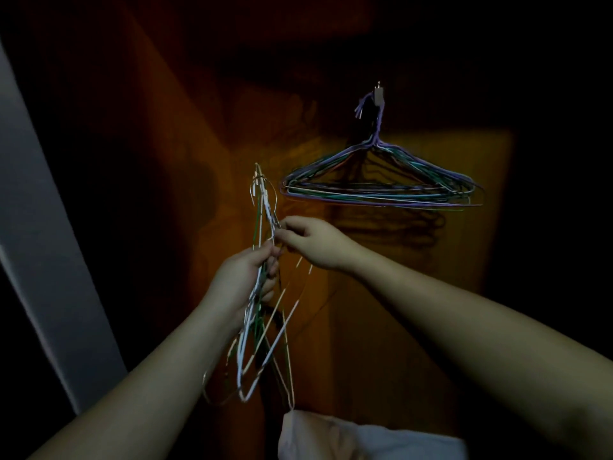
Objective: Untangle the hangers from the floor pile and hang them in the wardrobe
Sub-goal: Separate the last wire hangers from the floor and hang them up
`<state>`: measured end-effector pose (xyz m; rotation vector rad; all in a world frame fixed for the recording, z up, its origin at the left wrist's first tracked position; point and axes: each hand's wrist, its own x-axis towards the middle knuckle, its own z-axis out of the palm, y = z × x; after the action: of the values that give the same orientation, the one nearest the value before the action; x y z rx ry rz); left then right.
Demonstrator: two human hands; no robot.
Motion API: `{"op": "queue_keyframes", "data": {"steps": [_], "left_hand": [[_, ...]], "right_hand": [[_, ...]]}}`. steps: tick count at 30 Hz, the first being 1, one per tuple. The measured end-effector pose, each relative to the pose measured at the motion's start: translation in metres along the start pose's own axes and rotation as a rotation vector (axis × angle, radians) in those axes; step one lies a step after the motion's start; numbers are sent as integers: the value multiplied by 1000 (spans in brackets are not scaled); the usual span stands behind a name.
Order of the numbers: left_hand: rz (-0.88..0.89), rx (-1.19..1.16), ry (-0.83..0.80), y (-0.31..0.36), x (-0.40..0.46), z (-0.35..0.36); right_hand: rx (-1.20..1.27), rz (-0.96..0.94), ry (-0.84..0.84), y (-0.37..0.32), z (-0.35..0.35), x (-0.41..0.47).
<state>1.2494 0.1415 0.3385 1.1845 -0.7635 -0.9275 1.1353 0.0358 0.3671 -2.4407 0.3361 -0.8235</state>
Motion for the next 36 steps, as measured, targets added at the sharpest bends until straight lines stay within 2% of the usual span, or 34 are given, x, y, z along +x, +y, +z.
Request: {"op": "queue_keyframes", "data": {"steps": [4,10,16,26,36], "left_hand": [[47,-52,26,3,-3,1],[-43,-103,82,4,4,-10],[-58,-138,122,7,17,-7],[-5,-87,124,22,26,6],[15,-96,115,44,29,24]], "right_hand": [[17,55,60,7,-22,-5],[-11,134,270,30,-76,-19],[-62,202,371,53,-120,-30],[-246,325,580,78,-161,-36],[-350,364,678,79,-192,-14]]}}
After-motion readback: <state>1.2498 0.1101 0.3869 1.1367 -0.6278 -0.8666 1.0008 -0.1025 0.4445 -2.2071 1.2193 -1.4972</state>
